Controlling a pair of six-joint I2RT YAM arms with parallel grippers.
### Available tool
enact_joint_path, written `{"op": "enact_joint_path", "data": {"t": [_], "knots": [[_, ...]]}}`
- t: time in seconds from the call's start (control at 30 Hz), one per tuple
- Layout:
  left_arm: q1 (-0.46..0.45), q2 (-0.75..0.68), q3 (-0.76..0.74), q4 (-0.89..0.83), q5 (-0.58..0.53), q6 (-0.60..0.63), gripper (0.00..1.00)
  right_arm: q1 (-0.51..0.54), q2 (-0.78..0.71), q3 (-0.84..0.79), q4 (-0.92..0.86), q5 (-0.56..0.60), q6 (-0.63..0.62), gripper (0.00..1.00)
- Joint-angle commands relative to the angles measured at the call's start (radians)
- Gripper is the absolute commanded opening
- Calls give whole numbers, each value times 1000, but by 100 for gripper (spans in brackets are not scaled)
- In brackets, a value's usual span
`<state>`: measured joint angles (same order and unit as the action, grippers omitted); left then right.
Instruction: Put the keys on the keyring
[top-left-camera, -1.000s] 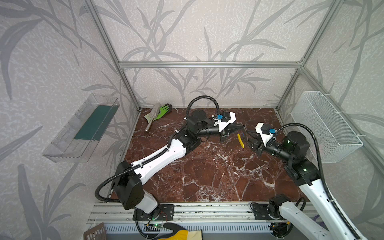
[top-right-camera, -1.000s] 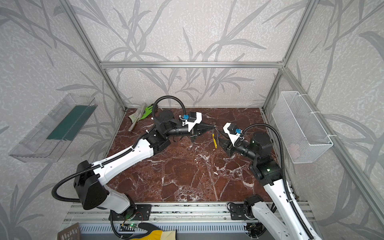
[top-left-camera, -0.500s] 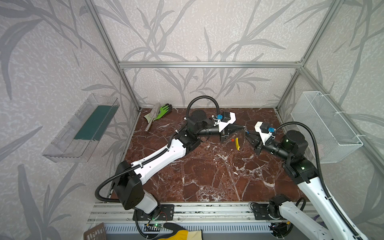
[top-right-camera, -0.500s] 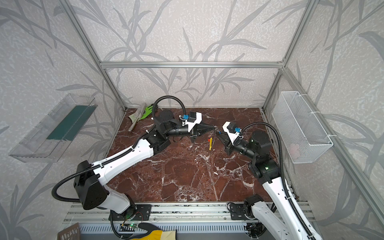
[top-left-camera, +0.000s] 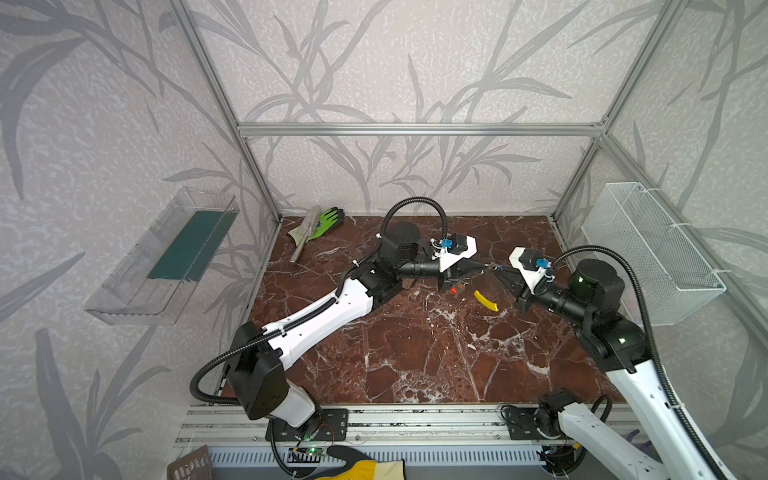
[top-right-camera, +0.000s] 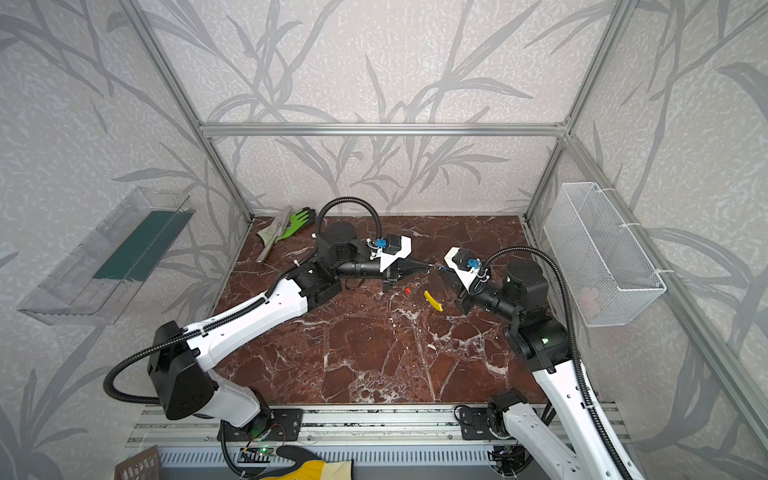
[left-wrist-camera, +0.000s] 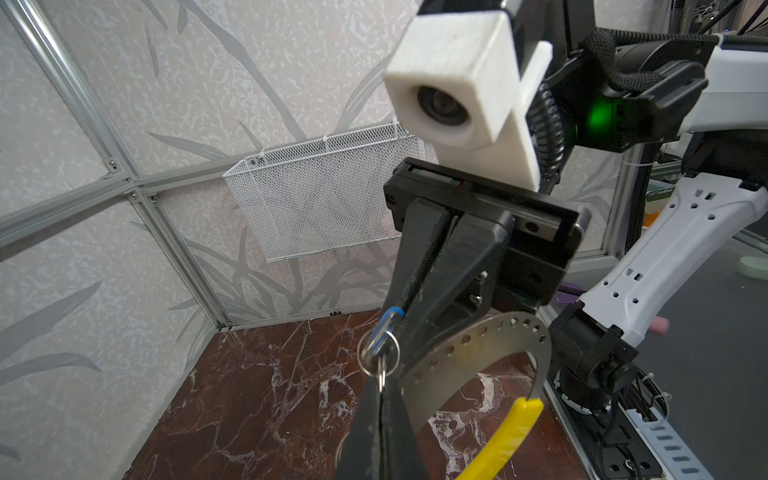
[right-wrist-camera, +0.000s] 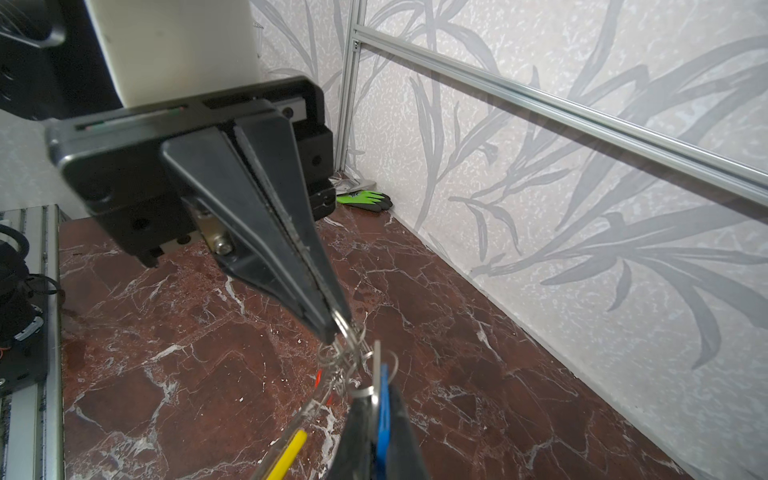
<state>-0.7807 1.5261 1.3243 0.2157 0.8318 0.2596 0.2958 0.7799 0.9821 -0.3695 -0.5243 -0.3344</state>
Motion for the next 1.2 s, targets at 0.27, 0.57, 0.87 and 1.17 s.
{"op": "enact_joint_path", "data": {"t": [0.27, 0.57, 0.87, 1.17], "knots": [[-3, -47, 8, -36, -23, 65, 0, 26, 24, 85, -102, 22, -74, 0], [-9, -42, 19, -98, -15, 108, 0, 106, 64, 154, -201, 128, -172, 0], [-7, -58, -11, -133, -34, 135, 0, 171, 118, 264, -352, 260, -294, 0], [7, -64, -38, -160, -31, 135, 0, 257, 183, 356, -477, 425, -410, 0]]}}
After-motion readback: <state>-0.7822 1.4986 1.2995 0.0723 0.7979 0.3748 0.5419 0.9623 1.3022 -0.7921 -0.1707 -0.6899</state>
